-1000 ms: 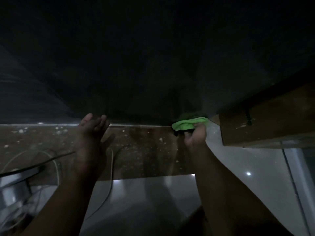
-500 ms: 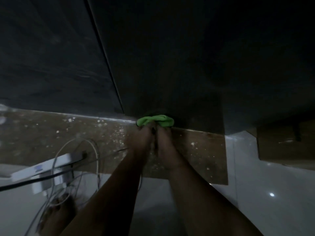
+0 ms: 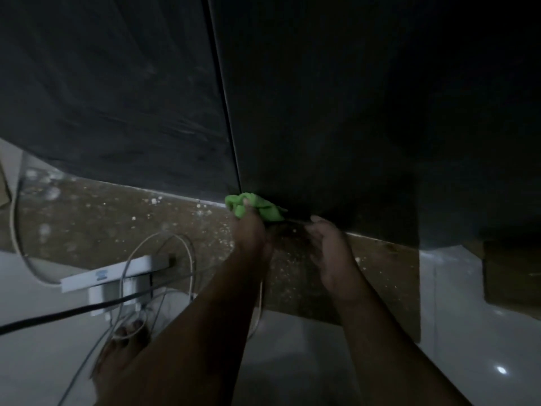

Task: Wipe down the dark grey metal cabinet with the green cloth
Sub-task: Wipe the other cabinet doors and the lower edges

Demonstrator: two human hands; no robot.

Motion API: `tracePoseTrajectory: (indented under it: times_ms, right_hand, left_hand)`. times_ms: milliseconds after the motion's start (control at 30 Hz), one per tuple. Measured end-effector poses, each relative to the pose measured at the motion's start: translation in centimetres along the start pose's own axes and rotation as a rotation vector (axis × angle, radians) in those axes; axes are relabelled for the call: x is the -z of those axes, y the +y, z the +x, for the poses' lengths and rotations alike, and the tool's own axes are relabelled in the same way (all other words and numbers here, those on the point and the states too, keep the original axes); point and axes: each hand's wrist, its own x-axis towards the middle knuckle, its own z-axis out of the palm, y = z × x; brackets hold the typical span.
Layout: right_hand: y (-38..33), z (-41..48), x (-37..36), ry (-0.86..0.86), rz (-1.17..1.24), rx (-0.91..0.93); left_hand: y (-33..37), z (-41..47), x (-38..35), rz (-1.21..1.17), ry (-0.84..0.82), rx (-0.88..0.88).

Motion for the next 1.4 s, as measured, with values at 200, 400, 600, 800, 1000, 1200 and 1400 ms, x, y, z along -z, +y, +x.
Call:
tracePoseTrajectory:
  times_ms: [200, 400, 600, 800, 1000, 1200, 1400]
  right_hand:
    - [-5.2, -4.4, -1.0, 0.074, -0.318, 0.102]
    - [-13.8, -14.8, -2.2, -0.107, -0.49, 0.313]
    - [-18.6, -26.7, -2.6, -0.245, -0.069, 0.543]
    - [-20.0, -34.0, -4.6, 0.077, -0.543, 1.266]
    - [-28.5, -39.2, -5.2, 0.417, -0.955, 1.598]
    - [-40.4, -44.7, -2.8, 0.971, -0.822, 2.037]
    - [-49.3, -50.1, -0.2, 1.089, -0.827, 2.279]
  left_hand:
    - [5.0, -4.4, -3.2, -0.087, 0.118, -0.149]
    - [9.6, -14.6, -9.3, 0.112, 0.117, -0.164]
    - [16.4, -25.7, -13.8, 0.376, -0.168, -0.317]
    - [23.0, -34.7, -17.4, 0.546, -0.36, -0.362]
    - [29.1, -43.3, -20.3, 0.776, -0.41, -0.711]
    - [35.7, -52.0, -22.2, 1.018, -0.56, -0.925]
    - [37.4, -54.9, -20.9, 1.095, -0.552, -1.062]
